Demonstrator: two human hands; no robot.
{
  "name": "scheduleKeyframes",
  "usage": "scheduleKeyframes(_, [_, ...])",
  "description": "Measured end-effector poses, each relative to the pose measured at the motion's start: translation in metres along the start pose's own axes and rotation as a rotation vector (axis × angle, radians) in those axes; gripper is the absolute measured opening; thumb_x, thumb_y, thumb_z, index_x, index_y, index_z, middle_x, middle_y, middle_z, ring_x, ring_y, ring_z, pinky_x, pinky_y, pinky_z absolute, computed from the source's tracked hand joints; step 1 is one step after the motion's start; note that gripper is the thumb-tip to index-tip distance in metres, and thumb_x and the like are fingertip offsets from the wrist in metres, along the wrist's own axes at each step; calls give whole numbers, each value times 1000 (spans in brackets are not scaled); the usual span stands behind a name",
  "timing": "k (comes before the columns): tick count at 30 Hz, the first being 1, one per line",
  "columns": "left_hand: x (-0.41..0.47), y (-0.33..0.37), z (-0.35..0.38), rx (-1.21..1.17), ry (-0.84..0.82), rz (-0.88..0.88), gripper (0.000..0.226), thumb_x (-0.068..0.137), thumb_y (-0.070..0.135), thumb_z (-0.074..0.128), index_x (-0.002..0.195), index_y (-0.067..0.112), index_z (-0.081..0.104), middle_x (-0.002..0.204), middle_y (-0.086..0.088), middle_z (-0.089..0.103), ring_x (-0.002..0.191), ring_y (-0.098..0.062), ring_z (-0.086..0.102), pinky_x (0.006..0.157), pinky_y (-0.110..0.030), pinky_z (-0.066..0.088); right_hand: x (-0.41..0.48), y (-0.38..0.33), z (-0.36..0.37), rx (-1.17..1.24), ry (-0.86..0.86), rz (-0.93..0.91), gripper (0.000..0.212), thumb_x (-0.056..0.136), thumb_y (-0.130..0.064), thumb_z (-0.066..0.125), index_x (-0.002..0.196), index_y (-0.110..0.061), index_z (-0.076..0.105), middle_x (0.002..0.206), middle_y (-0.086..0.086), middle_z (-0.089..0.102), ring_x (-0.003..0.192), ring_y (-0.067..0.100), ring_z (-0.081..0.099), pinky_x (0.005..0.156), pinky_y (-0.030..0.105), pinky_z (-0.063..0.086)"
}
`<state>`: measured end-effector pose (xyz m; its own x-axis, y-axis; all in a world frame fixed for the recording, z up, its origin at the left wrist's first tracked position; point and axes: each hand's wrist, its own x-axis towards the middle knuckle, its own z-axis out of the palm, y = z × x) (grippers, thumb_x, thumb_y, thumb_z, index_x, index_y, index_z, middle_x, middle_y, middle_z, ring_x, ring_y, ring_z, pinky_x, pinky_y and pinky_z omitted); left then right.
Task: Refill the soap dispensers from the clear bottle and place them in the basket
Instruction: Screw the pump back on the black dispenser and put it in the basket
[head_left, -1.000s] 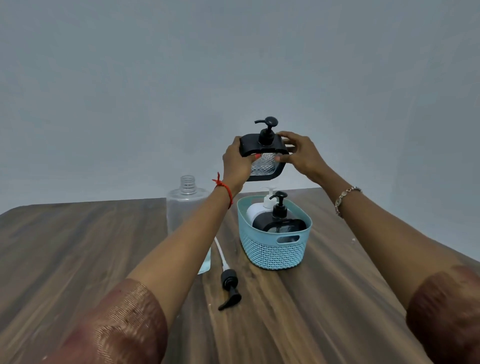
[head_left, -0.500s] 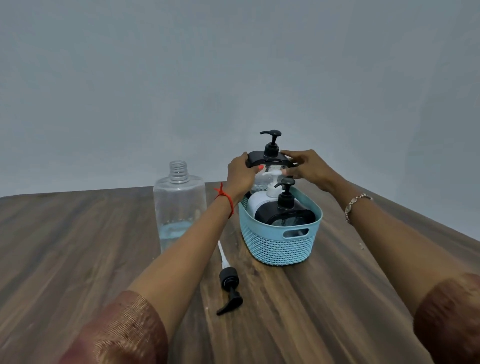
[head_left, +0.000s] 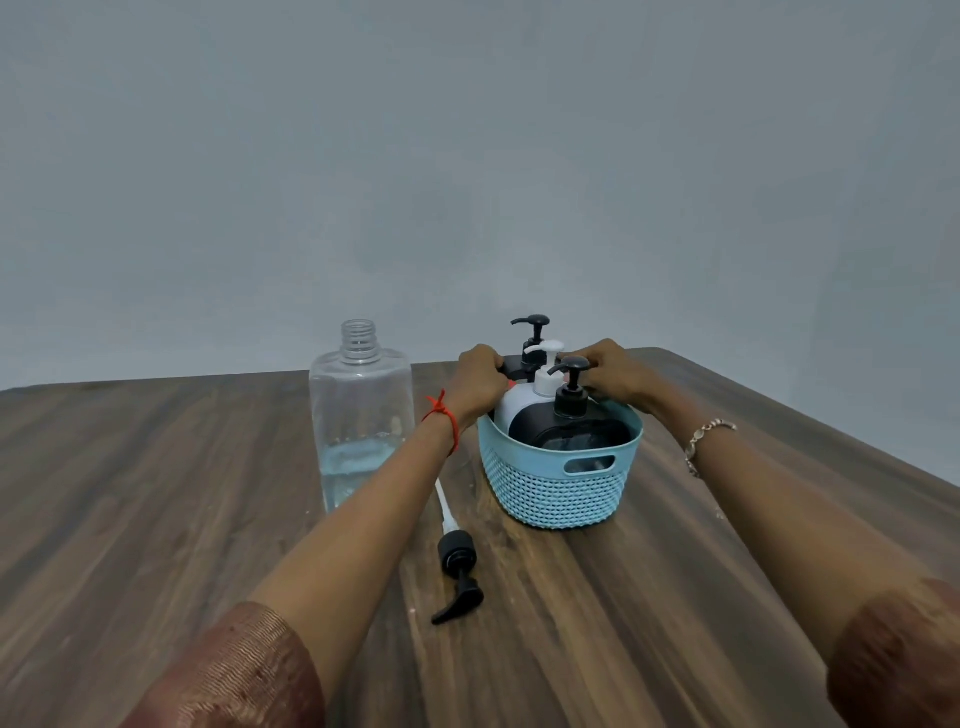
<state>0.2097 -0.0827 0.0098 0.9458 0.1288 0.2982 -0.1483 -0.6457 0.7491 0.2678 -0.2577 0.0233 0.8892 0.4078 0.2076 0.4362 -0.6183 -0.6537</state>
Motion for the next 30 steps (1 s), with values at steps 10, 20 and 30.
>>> scheduleKeyframes(10, [-25,17,-14,109,32,11,39,73,-15,42,51,13,28,52,-5,23,53,-15,18,50,-26,16,-16,-25,-9,28,443,-111,39,83,14,39,108,2,66,105,21,67,95,26,60,87,25,49])
scheduleKeyframes(20, [-113,30,-88,-67,-11,112,15,80,-2,62,92,0,71,83,-14,72,79,-19,71,66,-20,56,-92,-89,59,-270,256,-780,43,74,15,44,107,-5,62,84,4,59,73,8,47,67,26,45])
scheduleKeyframes(30, [-176,-57,-122,-101,-27,-267,6,79,7,70,76,3,69,65,-5,69,59,-13,65,58,-22,52,-119,-67,127,-646,-343,-628,49,81,10,45,121,-16,56,125,3,52,106,22,56,79,34,44])
